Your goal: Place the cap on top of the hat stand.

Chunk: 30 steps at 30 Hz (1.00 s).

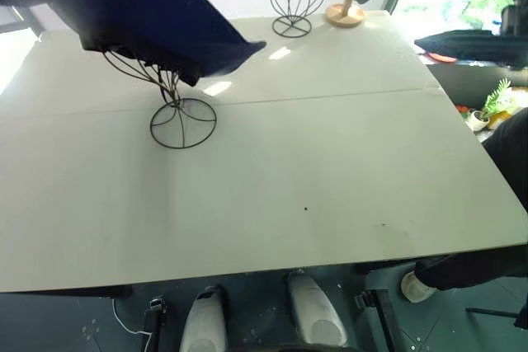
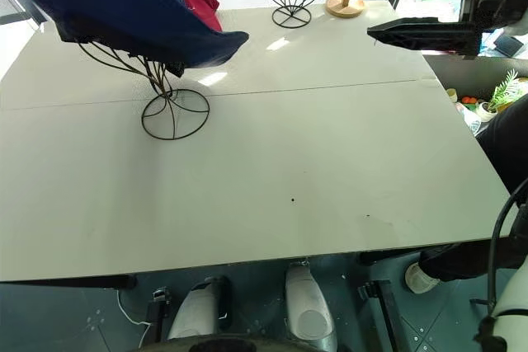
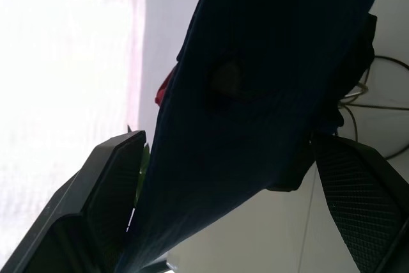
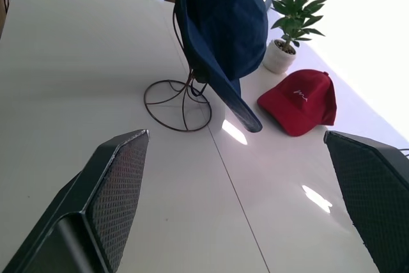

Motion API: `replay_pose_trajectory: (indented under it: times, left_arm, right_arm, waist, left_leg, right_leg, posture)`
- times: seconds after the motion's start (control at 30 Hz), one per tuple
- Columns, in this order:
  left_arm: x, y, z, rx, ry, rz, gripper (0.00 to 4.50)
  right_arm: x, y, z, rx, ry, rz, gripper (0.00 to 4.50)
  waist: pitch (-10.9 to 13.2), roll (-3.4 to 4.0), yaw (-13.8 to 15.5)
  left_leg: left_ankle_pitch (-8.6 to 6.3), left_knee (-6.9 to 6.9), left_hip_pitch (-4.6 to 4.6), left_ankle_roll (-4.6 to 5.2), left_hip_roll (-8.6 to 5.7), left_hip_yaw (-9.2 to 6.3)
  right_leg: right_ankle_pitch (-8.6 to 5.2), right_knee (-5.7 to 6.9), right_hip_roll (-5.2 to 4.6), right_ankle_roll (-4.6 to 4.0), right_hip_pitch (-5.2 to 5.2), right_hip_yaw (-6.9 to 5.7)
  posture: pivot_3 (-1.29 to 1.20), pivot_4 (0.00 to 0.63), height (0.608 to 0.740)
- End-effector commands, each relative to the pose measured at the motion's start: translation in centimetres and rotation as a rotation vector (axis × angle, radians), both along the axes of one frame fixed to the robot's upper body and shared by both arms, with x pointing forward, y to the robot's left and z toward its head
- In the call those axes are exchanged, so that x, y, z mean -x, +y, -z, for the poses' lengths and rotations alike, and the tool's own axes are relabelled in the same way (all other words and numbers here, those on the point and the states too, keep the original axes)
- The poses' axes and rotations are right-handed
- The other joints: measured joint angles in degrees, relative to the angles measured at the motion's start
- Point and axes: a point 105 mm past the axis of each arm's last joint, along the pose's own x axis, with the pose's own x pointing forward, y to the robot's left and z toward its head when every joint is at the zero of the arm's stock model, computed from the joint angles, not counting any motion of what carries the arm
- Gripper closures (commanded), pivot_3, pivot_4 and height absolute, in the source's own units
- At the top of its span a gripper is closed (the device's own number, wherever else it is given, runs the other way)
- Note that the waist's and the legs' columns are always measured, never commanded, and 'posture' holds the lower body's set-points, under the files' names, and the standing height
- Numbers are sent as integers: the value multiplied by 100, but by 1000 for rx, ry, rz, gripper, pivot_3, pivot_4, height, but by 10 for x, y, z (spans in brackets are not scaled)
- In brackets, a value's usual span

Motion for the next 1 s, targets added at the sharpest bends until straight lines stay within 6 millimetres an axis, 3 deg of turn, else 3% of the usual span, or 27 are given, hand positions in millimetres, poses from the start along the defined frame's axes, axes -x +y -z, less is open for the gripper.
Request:
replay_pose_trajectory:
  times: [0.03, 0.2, 0.23, 0.57, 0.83, 1.0]
  left_arm:
    - [6, 7, 4, -38, 70, -9, 1538]
    - [15, 10, 13, -48, 186, 13, 4141]
    - [17, 11, 16, -52, 215, 19, 4480]
    - [26, 28, 44, -131, 399, 42, 4480]
    - [17, 36, 78, -241, 314, 78, 4480]
    - [16, 27, 110, -154, 258, 109, 4480]
  right_arm:
    - [13, -1, -13, 7, -64, -12, 0]
    - [11, -1, -16, 1, -61, -14, 0]
    - [10, -1, -16, 0, -59, -16, 0]
    - [4, 2, -17, 7, -46, -36, 0]
    - [-2, 4, -15, 10, -37, -52, 0]
    - [-4, 6, -15, 10, -32, -60, 0]
  waist:
    - [0, 0, 1]
    - [0, 0, -3]
    - [0, 0, -3]
    - [0, 0, -16]
    - [0, 0, -6]
    - [0, 0, 11]
  left_leg:
    - [0, 0, 0, 0, 0, 0]
    - [0, 0, 0, 0, 0, 0]
    - [0, 0, 0, 0, 0, 0]
    - [0, 0, 1, 0, 0, 0]
    - [0, 2, -1, 0, 1, 1]
    - [0, 2, 0, 0, 1, 1]
  right_leg:
    - [0, 0, 0, 0, 0, 0]
    - [0, 0, 0, 0, 0, 0]
    - [0, 0, 0, 0, 0, 0]
    - [0, 0, 0, 0, 0, 0]
    - [0, 1, 0, 0, 0, 1]
    - [0, 4, 0, 0, 0, 3]
  posture:
    - [0, 150, 740]
    - [0, 150, 740]
    - [0, 150, 740]
    - [0, 150, 740]
    - [0, 150, 740]
    - [0, 150, 740]
